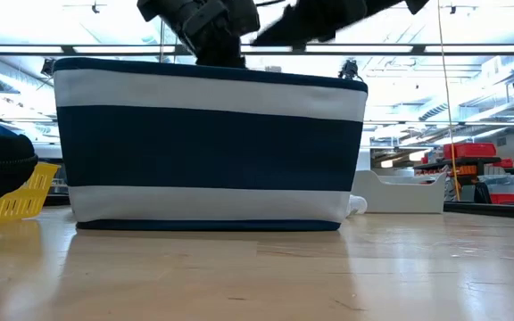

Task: Pick & place medical supplies in basket/bin
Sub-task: Put the bottom white medicine bottle into the yellow bin

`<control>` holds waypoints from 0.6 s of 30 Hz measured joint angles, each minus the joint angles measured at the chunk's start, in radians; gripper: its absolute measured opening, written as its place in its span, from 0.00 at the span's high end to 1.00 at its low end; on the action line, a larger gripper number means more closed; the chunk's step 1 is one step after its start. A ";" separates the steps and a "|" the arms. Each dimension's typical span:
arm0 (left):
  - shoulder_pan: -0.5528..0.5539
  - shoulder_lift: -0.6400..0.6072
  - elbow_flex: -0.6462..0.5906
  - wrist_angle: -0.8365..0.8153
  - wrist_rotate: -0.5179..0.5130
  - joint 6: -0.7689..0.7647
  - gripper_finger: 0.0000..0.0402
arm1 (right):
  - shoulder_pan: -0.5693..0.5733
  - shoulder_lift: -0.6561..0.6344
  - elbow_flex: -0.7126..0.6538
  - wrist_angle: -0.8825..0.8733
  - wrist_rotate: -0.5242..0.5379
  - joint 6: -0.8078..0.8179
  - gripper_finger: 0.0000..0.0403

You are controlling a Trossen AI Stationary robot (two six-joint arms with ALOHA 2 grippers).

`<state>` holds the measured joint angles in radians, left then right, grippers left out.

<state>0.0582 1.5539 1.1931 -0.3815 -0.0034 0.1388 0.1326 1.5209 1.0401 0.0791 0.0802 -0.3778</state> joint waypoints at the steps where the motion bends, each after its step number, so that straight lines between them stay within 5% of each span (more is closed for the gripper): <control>1: 0.002 -0.002 0.000 0.011 0.002 0.007 0.65 | 0.000 -0.020 0.000 0.009 -0.024 -0.010 0.46; 13: 0.010 0.000 -0.001 0.111 0.067 0.082 0.65 | 0.001 -0.364 -0.008 -0.231 -0.260 0.033 0.49; 18: 0.021 -0.003 -0.088 0.344 0.169 0.081 0.65 | -0.009 -0.536 -0.158 -0.128 -0.289 0.024 0.49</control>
<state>0.0797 1.5511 1.1055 -0.0379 0.1657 0.2193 0.1234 0.9848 0.8818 -0.0486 -0.2084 -0.3541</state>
